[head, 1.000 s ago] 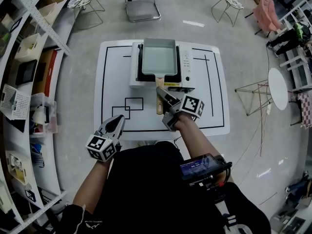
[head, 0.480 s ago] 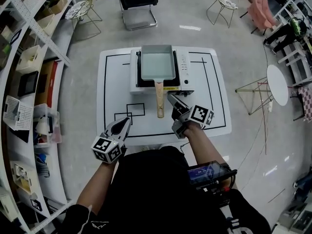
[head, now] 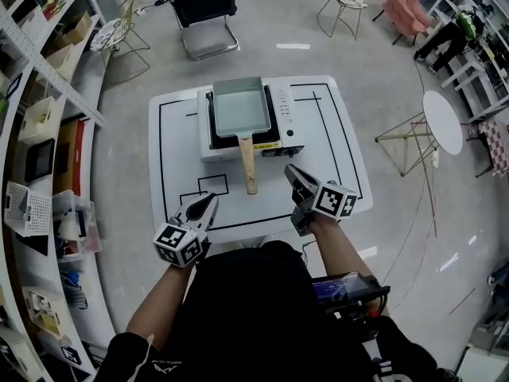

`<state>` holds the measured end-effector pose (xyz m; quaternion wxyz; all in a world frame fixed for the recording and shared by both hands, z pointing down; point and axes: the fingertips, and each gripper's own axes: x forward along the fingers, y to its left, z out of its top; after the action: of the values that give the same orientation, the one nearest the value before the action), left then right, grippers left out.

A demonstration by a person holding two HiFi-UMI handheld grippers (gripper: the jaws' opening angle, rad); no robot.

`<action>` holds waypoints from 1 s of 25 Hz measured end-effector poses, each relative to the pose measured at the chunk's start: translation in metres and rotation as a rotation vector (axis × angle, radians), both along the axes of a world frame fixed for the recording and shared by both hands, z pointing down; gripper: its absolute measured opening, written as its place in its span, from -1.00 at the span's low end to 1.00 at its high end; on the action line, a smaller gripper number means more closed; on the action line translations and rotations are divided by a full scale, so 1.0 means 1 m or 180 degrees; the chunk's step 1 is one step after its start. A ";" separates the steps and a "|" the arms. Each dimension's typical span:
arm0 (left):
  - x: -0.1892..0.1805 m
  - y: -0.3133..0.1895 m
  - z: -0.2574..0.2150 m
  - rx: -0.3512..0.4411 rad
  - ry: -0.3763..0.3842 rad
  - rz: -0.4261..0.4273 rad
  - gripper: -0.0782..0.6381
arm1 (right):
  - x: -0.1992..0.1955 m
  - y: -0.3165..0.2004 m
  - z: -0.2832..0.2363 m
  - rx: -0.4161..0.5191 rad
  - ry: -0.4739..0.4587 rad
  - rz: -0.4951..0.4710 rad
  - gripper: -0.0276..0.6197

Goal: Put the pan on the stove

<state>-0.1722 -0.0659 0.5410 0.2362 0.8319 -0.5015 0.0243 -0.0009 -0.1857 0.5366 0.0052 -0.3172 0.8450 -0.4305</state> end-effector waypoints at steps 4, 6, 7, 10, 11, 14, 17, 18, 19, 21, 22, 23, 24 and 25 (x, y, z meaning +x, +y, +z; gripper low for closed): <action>0.005 -0.007 -0.003 0.0034 -0.0026 0.0095 -0.76 | 0.008 0.005 0.000 0.0150 0.0110 -0.0034 -0.82; 0.009 -0.010 -0.004 0.0043 -0.0021 0.0131 -0.76 | 0.012 0.009 -0.003 0.0232 0.0152 -0.0061 -0.83; 0.012 -0.012 -0.004 0.0049 -0.0014 0.0155 -0.76 | 0.014 0.010 -0.005 0.0279 0.0172 -0.0069 -0.83; 0.021 -0.015 -0.004 0.0040 -0.0004 0.0247 -0.76 | 0.023 0.017 -0.008 0.0421 0.0265 -0.0078 -0.83; 0.024 -0.015 -0.003 0.0034 -0.0003 0.0277 -0.76 | 0.026 0.019 -0.008 0.0468 0.0312 -0.0084 -0.83; 0.029 -0.018 -0.005 0.0036 -0.0003 0.0337 -0.76 | 0.032 0.027 -0.007 0.0602 0.0468 -0.0117 -0.83; 0.033 -0.020 -0.007 0.0039 0.0010 0.0371 -0.76 | 0.035 0.034 -0.006 0.0713 0.0591 -0.0151 -0.83; 0.033 -0.020 -0.009 0.0045 0.0014 0.0384 -0.76 | 0.035 0.035 -0.005 0.0743 0.0616 -0.0162 -0.83; 0.034 -0.020 -0.010 0.0051 0.0014 0.0399 -0.76 | 0.035 0.037 -0.005 0.0765 0.0635 -0.0172 -0.83; 0.036 -0.020 -0.010 0.0049 0.0008 0.0425 -0.76 | 0.036 0.039 -0.004 0.0789 0.0661 -0.0184 -0.83; 0.036 -0.019 -0.010 0.0037 0.0010 0.0429 -0.76 | 0.036 0.040 -0.004 0.0796 0.0670 -0.0187 -0.83; 0.036 -0.020 -0.009 0.0025 0.0011 0.0427 -0.76 | 0.036 0.040 -0.003 0.0802 0.0675 -0.0189 -0.83; 0.035 -0.020 -0.008 0.0016 0.0010 0.0423 -0.76 | 0.035 0.040 -0.003 0.0809 0.0678 -0.0192 -0.83; 0.035 -0.021 -0.008 0.0013 0.0008 0.0419 -0.76 | 0.034 0.039 -0.003 0.0818 0.0679 -0.0198 -0.83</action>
<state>-0.1376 -0.0868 0.5332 0.2330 0.8636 -0.4455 0.0378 0.0335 -0.1469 0.5339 -0.0573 -0.3315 0.8983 -0.2828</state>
